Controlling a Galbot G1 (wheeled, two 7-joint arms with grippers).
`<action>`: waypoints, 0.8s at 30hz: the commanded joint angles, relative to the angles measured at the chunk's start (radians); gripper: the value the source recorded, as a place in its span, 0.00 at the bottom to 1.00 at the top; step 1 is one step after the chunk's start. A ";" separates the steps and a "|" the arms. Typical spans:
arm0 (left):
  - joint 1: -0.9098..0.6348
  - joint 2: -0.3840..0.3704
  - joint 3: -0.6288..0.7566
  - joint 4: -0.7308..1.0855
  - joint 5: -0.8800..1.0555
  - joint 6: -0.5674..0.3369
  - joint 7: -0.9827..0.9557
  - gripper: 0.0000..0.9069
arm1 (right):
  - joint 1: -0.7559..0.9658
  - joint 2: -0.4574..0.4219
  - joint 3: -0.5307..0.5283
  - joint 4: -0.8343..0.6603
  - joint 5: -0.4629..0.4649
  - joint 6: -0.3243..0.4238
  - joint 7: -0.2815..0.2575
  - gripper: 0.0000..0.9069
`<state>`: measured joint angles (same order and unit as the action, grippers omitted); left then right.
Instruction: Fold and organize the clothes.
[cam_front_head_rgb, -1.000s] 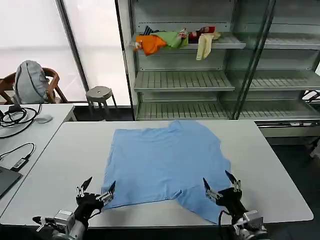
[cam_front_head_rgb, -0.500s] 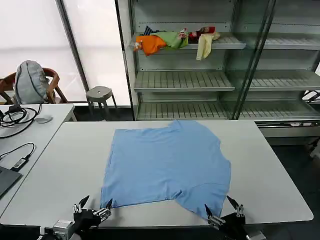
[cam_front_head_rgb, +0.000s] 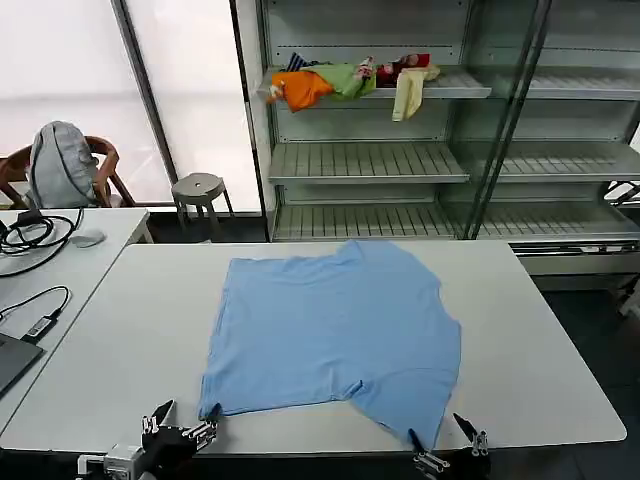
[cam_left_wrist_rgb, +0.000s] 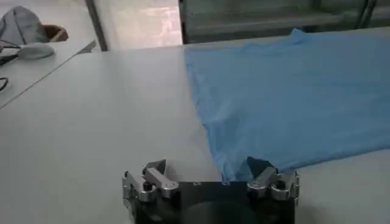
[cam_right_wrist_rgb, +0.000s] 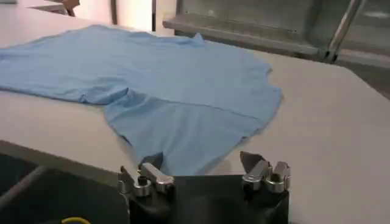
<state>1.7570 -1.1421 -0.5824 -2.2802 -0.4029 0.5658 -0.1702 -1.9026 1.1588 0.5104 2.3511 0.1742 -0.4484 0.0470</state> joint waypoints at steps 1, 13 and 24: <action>0.005 -0.004 0.014 0.002 0.001 0.011 0.018 0.01 | -0.013 0.004 -0.007 -0.002 0.009 -0.010 0.006 0.00; -0.021 -0.006 0.010 -0.018 -0.005 0.010 0.062 0.01 | 0.022 -0.005 -0.019 -0.005 0.046 0.007 0.005 0.00; -0.051 -0.012 0.010 -0.018 -0.030 -0.003 0.085 0.01 | 0.053 -0.006 -0.025 -0.003 0.061 0.011 0.020 0.00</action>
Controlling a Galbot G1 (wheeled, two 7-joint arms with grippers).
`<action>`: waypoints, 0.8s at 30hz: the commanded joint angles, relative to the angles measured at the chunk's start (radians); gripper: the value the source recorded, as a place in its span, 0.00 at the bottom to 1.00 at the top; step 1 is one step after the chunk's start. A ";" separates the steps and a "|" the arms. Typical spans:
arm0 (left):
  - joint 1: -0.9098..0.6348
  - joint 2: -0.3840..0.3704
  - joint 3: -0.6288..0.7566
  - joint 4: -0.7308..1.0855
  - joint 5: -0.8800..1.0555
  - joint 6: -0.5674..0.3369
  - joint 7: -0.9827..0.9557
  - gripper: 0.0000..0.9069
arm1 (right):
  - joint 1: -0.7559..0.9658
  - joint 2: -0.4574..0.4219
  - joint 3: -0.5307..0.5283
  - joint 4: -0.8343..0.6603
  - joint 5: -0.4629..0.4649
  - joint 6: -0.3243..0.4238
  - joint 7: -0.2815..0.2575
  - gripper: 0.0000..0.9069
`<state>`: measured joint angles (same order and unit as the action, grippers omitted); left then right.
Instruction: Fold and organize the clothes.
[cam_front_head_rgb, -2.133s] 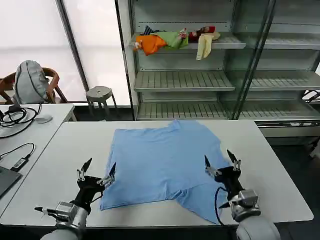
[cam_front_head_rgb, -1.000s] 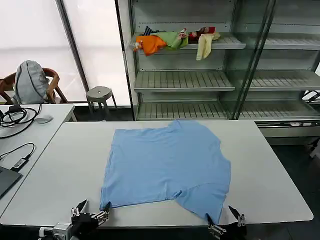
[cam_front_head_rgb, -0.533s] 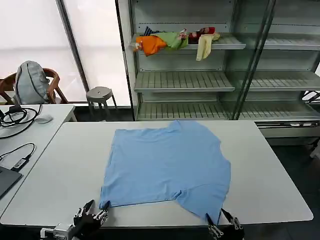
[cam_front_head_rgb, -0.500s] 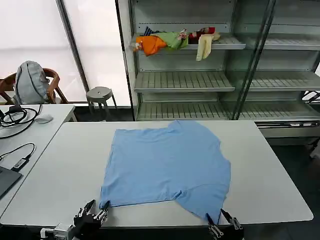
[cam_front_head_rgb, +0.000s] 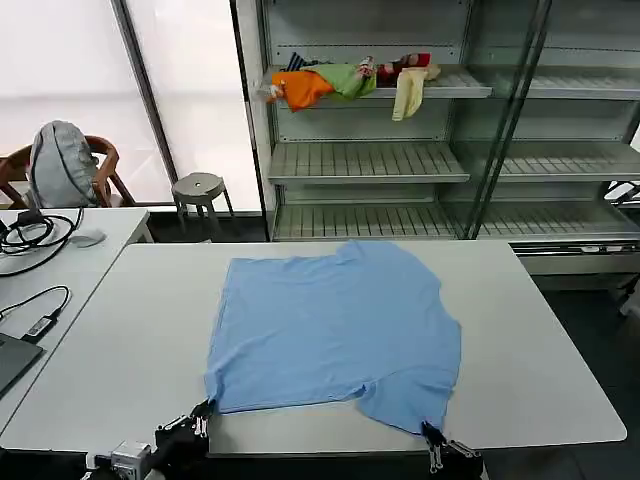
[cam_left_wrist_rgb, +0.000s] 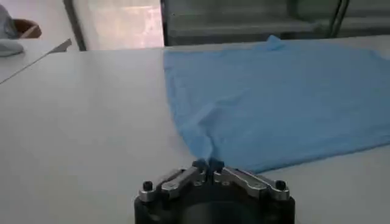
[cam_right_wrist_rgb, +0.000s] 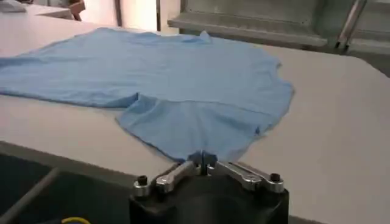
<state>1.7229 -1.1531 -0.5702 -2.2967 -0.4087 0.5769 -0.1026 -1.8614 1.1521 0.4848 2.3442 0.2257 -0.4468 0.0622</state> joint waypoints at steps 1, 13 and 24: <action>-0.020 -0.001 -0.005 -0.004 -0.031 -0.021 0.018 0.01 | 0.018 0.001 0.002 0.007 0.018 0.019 0.007 0.00; -0.153 0.004 -0.037 0.005 -0.183 -0.019 0.034 0.01 | 0.244 -0.008 0.003 -0.001 0.135 -0.017 0.054 0.00; -0.333 0.008 -0.030 0.195 -0.304 -0.037 0.068 0.01 | 0.567 0.021 -0.040 -0.189 0.169 -0.113 0.094 0.00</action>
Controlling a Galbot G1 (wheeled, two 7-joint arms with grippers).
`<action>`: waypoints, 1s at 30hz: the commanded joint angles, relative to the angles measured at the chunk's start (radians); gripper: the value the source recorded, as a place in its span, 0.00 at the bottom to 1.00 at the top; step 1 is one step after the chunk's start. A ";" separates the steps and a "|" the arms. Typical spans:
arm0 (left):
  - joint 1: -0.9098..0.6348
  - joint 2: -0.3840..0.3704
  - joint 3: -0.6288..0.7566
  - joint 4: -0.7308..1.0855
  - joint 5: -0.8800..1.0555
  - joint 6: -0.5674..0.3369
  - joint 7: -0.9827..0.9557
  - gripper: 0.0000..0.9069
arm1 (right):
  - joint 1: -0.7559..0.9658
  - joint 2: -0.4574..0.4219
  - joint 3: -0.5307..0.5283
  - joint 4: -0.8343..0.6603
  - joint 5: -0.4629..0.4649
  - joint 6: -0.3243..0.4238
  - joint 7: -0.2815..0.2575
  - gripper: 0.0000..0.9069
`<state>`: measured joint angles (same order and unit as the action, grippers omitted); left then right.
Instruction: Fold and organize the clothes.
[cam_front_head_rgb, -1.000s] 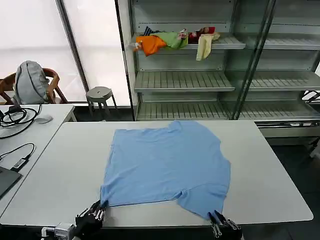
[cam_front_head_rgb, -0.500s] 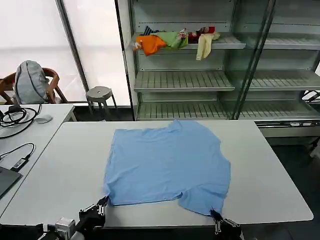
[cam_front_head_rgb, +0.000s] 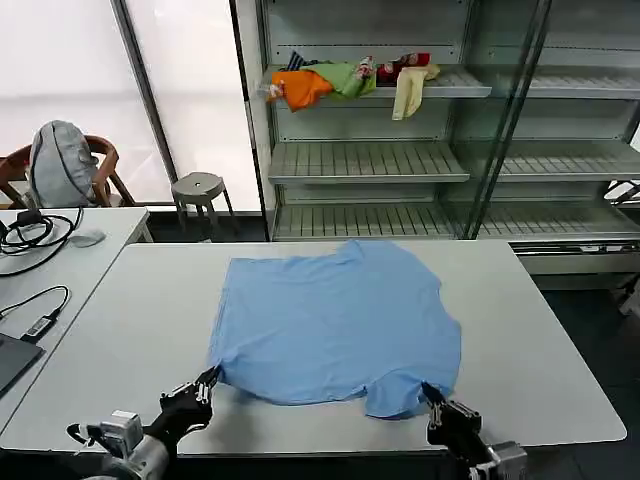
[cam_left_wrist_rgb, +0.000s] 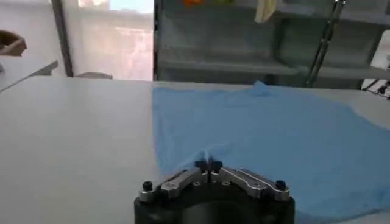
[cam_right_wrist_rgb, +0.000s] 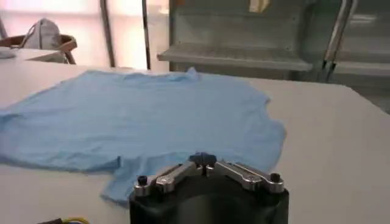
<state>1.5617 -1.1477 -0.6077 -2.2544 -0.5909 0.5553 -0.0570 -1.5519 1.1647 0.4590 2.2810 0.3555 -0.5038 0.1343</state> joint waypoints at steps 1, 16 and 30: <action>-0.188 0.002 0.013 0.182 -0.124 -0.019 0.023 0.01 | 0.285 0.008 -0.016 -0.144 0.055 -0.063 0.027 0.00; -0.358 0.004 0.049 0.335 -0.173 -0.035 0.033 0.01 | 0.495 0.029 -0.075 -0.340 0.080 -0.074 0.030 0.00; -0.413 -0.002 0.077 0.436 -0.165 -0.060 0.051 0.01 | 0.603 0.048 -0.106 -0.478 0.018 -0.052 0.008 0.00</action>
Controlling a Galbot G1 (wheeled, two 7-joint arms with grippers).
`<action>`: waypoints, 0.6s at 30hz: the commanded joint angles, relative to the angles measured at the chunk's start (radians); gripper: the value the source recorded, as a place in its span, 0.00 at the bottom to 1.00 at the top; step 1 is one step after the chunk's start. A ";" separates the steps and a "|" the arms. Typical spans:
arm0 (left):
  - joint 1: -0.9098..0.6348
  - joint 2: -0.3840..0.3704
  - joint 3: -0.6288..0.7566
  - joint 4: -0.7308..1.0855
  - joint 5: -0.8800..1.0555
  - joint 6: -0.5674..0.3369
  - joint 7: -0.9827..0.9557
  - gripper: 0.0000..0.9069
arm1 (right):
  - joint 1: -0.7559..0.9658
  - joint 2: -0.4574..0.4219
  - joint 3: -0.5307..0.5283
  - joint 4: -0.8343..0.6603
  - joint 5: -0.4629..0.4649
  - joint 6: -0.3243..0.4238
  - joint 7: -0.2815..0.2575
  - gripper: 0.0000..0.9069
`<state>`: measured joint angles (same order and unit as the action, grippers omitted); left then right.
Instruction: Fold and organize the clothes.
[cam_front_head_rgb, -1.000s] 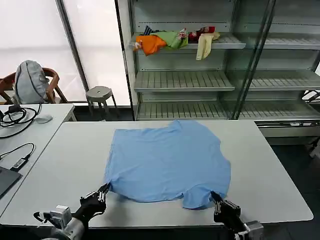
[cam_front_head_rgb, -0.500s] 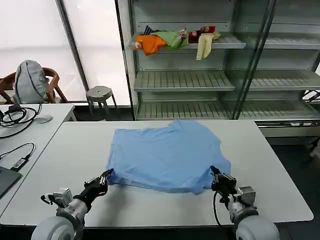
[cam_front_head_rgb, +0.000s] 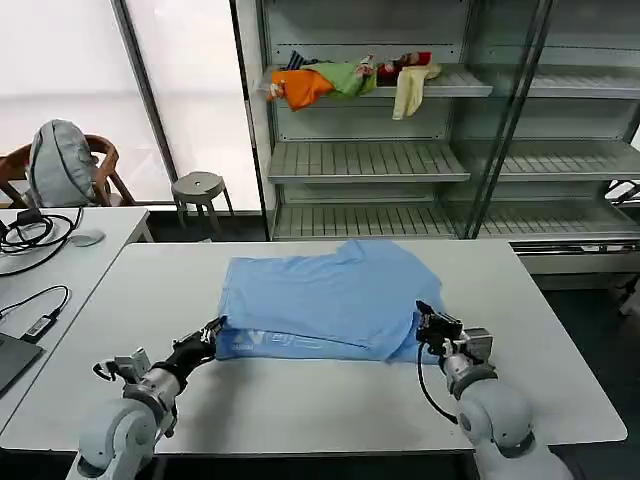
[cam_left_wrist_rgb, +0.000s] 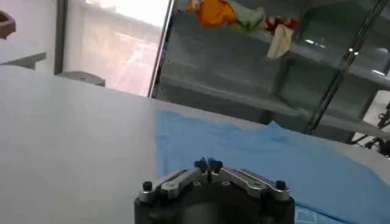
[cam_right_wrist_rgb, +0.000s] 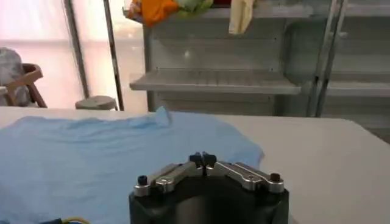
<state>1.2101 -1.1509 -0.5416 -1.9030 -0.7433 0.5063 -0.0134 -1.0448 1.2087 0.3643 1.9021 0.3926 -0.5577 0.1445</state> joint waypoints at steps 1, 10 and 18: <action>-0.065 0.001 0.013 0.087 -0.013 -0.012 0.009 0.01 | 0.100 0.003 -0.014 -0.105 -0.021 0.005 -0.003 0.00; -0.079 0.017 0.035 0.117 -0.009 -0.027 0.025 0.01 | 0.137 0.008 -0.046 -0.156 -0.052 0.021 -0.022 0.00; -0.104 0.025 0.056 0.146 0.017 -0.037 0.048 0.01 | 0.149 0.009 -0.082 -0.175 -0.079 0.027 -0.038 0.00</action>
<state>1.1321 -1.1321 -0.4996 -1.7924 -0.7387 0.4793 0.0180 -0.9246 1.2172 0.3026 1.7595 0.3310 -0.5349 0.1115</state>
